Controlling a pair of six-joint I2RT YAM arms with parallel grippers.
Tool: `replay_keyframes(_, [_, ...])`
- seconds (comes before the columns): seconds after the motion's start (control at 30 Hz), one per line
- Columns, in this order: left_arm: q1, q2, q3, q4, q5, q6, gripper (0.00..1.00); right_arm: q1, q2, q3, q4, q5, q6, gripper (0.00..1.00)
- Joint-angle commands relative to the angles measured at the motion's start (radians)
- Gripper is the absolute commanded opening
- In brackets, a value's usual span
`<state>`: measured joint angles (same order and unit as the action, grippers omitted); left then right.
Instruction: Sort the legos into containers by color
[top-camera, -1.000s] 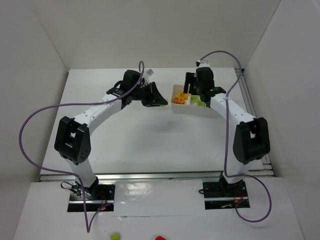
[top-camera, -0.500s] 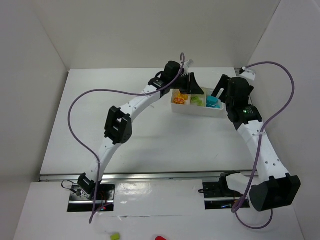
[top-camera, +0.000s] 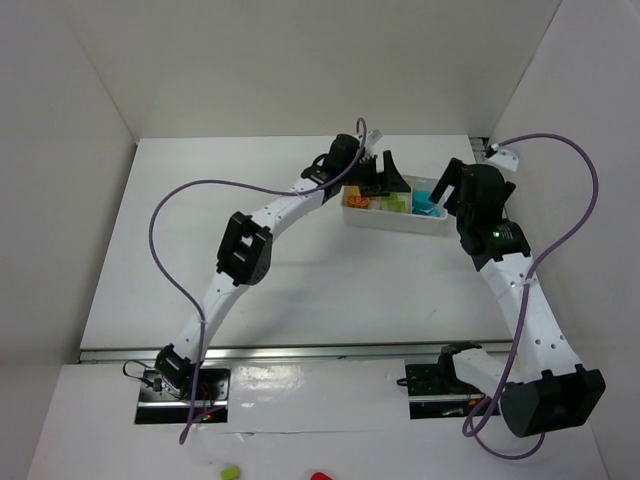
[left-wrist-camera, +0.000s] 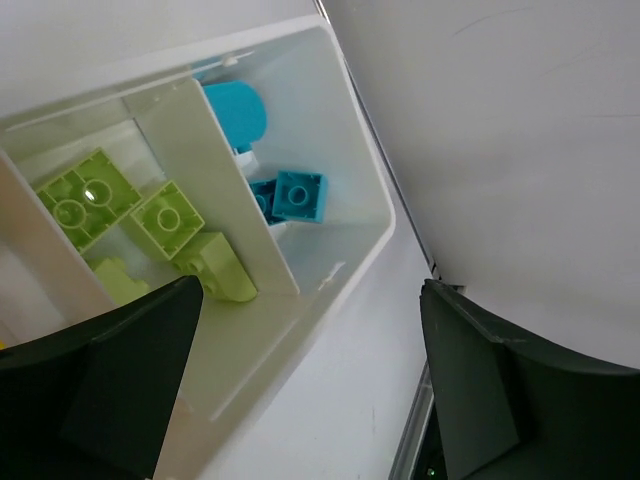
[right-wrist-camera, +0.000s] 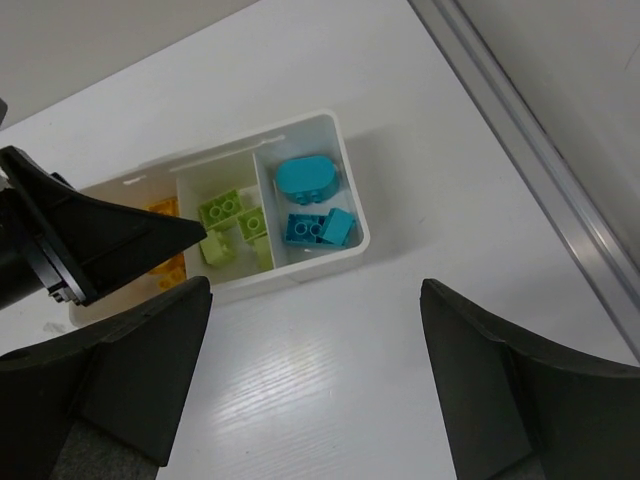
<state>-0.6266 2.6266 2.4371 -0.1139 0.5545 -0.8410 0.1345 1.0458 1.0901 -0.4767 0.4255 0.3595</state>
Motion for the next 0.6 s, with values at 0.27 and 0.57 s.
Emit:
replay_keyframes(0.27, [0.028, -0.652, -0.407, -0.116, -0.031, 0.259, 0.99, -0.015, 0.016, 0.059, -0.120, 0.147, 0.150, 1.00])
replay_keyframes(0.57, [0.232, -1.190, -0.961, -0.213, -0.246, 0.393, 1.00, -0.024, 0.037, -0.048, -0.117, 0.013, 0.159, 1.00])
